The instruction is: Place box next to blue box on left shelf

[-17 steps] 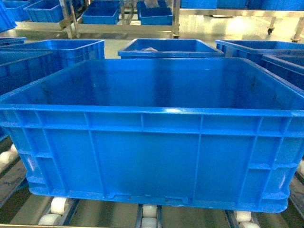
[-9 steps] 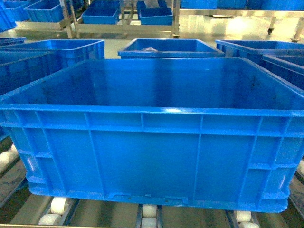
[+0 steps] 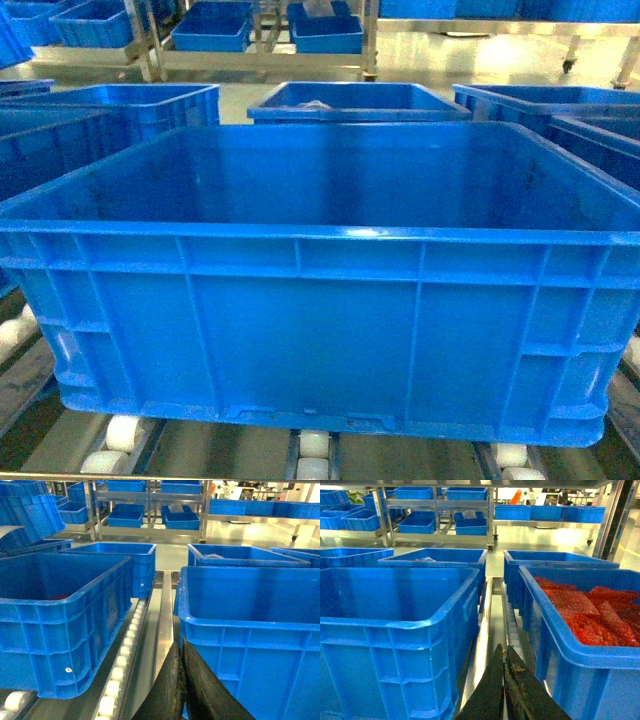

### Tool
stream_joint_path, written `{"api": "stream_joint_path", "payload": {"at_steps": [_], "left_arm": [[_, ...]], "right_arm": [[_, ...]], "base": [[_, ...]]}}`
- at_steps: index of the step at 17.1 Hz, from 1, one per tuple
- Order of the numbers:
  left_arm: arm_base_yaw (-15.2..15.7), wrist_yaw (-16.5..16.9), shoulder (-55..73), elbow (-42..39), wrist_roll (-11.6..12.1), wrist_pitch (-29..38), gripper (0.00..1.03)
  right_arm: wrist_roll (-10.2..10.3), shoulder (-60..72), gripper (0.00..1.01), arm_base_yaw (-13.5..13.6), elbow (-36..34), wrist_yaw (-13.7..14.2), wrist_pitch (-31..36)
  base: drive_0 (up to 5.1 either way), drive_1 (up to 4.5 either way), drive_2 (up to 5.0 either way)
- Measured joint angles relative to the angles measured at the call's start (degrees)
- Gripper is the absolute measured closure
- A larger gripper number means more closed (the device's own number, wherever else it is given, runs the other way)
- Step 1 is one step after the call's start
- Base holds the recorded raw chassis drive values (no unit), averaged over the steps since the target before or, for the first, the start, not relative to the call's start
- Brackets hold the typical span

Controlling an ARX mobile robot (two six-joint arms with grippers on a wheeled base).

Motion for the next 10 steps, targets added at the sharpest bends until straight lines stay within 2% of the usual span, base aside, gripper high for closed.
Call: {"api": "stream_joint_path", "payload": {"at_steps": [1, 2, 3, 6, 8, 10], "left_arm": [[0.0, -0.2, -2.6, 0.0, 0.0, -3.5, 1.00], [0.0, -0.1, -9.1, 0.0, 0.0, -11.3, 1.00], [0.0, -0.2, -9.9, 0.2, 0.0, -9.5, 1.00], [0.0, 0.0, -9.9, 0.0, 0.1, -10.7, 1.00], [0.0, 0.0, -9.9, 0.0, 0.0, -10.7, 0.82], [0.0, 0.0, -9.9, 0.0, 0.1, -10.7, 0.58]], "right_arm": [[0.0, 0.1, 1.00, 0.0, -0.2, 0.0, -1.7], [0.0, 0.1, 1.00, 0.0, -0.2, 0.0, -0.9], [0.0, 0.1, 1.00, 0.0, -0.2, 0.0, -1.3], [0.0, 0.1, 1.00, 0.0, -0.2, 0.0, -1.2], [0.0, 0.1, 0.82, 0.0, -0.2, 0.0, -1.2], [0.0, 0.0, 0.58, 0.0, -0.2, 0.0, -1.2]], "base": [[0.0, 0.00, 0.0], [0.0, 0.00, 0.0], [0.0, 0.00, 0.0], [0.0, 0.00, 0.0], [0.0, 0.00, 0.0], [0.0, 0.00, 0.0]]}}
